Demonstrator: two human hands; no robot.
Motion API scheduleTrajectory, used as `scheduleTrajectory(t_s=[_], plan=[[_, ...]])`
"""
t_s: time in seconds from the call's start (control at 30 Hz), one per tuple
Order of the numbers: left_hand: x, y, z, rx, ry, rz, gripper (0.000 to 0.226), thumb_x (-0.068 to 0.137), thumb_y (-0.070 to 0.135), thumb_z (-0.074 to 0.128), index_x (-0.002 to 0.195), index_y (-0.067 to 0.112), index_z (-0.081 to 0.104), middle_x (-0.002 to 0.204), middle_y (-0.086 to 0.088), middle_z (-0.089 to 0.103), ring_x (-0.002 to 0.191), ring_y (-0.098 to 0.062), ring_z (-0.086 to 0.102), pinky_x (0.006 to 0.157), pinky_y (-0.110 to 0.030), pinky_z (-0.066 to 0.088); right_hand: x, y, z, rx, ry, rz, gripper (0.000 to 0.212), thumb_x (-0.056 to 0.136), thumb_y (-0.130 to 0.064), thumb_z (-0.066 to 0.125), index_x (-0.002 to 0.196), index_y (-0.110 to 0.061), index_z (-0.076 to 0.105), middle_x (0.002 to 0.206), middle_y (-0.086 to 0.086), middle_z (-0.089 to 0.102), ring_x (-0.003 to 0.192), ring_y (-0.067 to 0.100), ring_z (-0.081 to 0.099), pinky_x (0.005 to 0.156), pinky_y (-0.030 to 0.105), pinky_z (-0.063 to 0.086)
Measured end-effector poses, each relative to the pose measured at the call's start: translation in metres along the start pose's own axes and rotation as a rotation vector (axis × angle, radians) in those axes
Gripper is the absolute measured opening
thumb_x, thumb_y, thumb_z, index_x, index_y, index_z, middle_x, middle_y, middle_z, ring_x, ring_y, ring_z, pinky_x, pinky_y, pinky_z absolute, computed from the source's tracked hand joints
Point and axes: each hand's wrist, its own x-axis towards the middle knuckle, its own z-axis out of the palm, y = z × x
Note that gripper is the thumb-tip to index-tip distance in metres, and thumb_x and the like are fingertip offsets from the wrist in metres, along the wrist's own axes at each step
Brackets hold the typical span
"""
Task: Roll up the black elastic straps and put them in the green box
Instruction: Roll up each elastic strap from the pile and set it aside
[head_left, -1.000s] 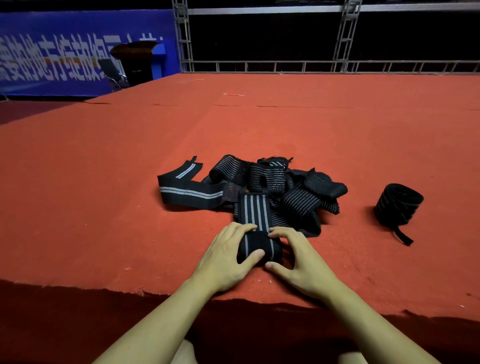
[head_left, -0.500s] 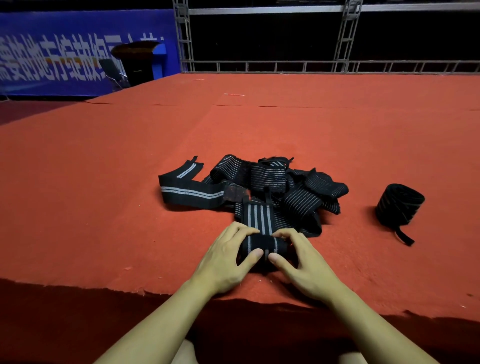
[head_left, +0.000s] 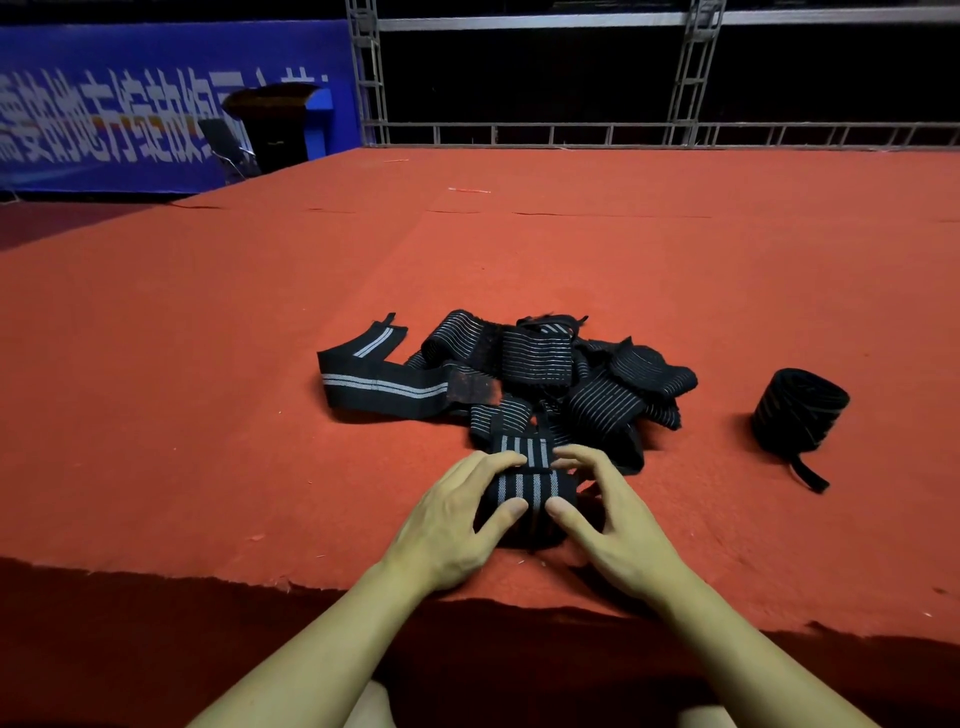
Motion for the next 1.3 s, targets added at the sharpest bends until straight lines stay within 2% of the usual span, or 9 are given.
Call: scheduleTrajectory(t_s=[0.23, 0.33, 0.5, 0.63, 0.8, 0.97, 1.1, 1.23, 1.3], plan=[[-0.001, 0.000, 0.002, -0.028, 0.005, -0.021, 0.040, 0.102, 0.061, 0.040, 0.136, 0.041, 0.046, 0.128, 0.014, 0.061, 0.119, -0.006, 0.058, 0.103, -0.028, 0.046, -0.004, -0.004, -0.001, -0.104, -0.011, -0.125, 0.041, 0.096, -0.044, 0.059, 0.134, -0.033, 0.049, 0.131, -0.019, 0.053, 0.122, 0.012, 0.056, 0.100, 0.028, 0.046], [-0.001, -0.001, 0.003, -0.029, 0.013, -0.043, 0.037, 0.101, 0.062, 0.040, 0.133, 0.044, 0.047, 0.131, 0.016, 0.062, 0.121, -0.004, 0.058, 0.105, -0.029, 0.045, -0.006, -0.005, -0.001, -0.141, 0.004, -0.211, 0.039, 0.096, -0.035, 0.065, 0.132, -0.024, 0.054, 0.137, -0.011, 0.049, 0.130, 0.014, 0.052, 0.105, 0.028, 0.044], [0.002, -0.001, 0.002, 0.000, 0.000, -0.061, 0.042, 0.101, 0.060, 0.040, 0.137, 0.041, 0.047, 0.138, 0.019, 0.053, 0.127, -0.001, 0.051, 0.107, -0.034, 0.044, -0.004, -0.002, 0.001, -0.182, 0.023, -0.199, 0.034, 0.096, -0.032, 0.067, 0.128, -0.025, 0.058, 0.136, -0.012, 0.050, 0.131, 0.011, 0.052, 0.106, 0.032, 0.046], [-0.001, 0.000, 0.001, 0.024, 0.012, 0.003, 0.058, 0.095, 0.053, 0.058, 0.147, 0.034, 0.043, 0.148, 0.020, 0.036, 0.138, -0.001, 0.040, 0.112, -0.028, 0.040, 0.001, 0.000, 0.002, -0.159, 0.017, -0.099, 0.039, 0.098, -0.045, 0.057, 0.134, -0.031, 0.053, 0.134, -0.020, 0.052, 0.131, 0.010, 0.052, 0.106, 0.033, 0.046], [0.002, -0.002, 0.004, 0.080, -0.049, -0.008, 0.072, 0.087, 0.056, 0.067, 0.149, 0.038, 0.037, 0.151, 0.025, 0.029, 0.141, 0.000, 0.033, 0.115, -0.031, 0.039, 0.005, 0.005, 0.004, -0.163, -0.026, -0.039, 0.060, 0.096, -0.057, 0.054, 0.149, -0.032, 0.044, 0.148, -0.021, 0.045, 0.141, 0.002, 0.040, 0.117, 0.032, 0.036], [0.005, -0.007, 0.006, 0.055, -0.032, -0.073, 0.068, 0.088, 0.062, 0.062, 0.148, 0.037, 0.040, 0.143, 0.021, 0.039, 0.135, -0.001, 0.041, 0.114, -0.033, 0.039, 0.005, 0.005, 0.003, -0.155, -0.078, -0.096, 0.079, 0.088, -0.050, 0.074, 0.154, -0.030, 0.037, 0.161, -0.017, 0.029, 0.151, 0.003, 0.028, 0.122, 0.032, 0.031], [0.007, -0.007, 0.007, 0.041, -0.003, -0.093, 0.062, 0.088, 0.064, 0.060, 0.141, 0.036, 0.048, 0.133, 0.022, 0.048, 0.126, 0.000, 0.047, 0.109, -0.026, 0.040, 0.006, 0.008, 0.003, -0.160, -0.076, -0.114, 0.077, 0.084, -0.041, 0.080, 0.150, -0.031, 0.042, 0.159, -0.017, 0.032, 0.149, 0.003, 0.030, 0.121, 0.039, 0.034], [0.006, -0.010, 0.005, 0.037, 0.007, -0.109, 0.050, 0.090, 0.067, 0.053, 0.129, 0.036, 0.055, 0.120, 0.021, 0.057, 0.112, -0.004, 0.051, 0.102, -0.030, 0.043, 0.006, 0.007, 0.003, -0.168, -0.090, -0.128, 0.075, 0.082, -0.041, 0.080, 0.147, -0.033, 0.043, 0.155, -0.021, 0.038, 0.146, 0.003, 0.035, 0.119, 0.037, 0.035], [0.006, -0.011, 0.005, -0.003, 0.006, -0.137, 0.047, 0.090, 0.069, 0.048, 0.122, 0.037, 0.058, 0.113, 0.020, 0.060, 0.107, -0.004, 0.054, 0.099, -0.031, 0.044, 0.005, 0.005, 0.003, -0.193, -0.093, -0.127, 0.070, 0.083, -0.046, 0.078, 0.143, -0.037, 0.043, 0.146, -0.028, 0.044, 0.137, 0.000, 0.044, 0.114, 0.035, 0.039]])
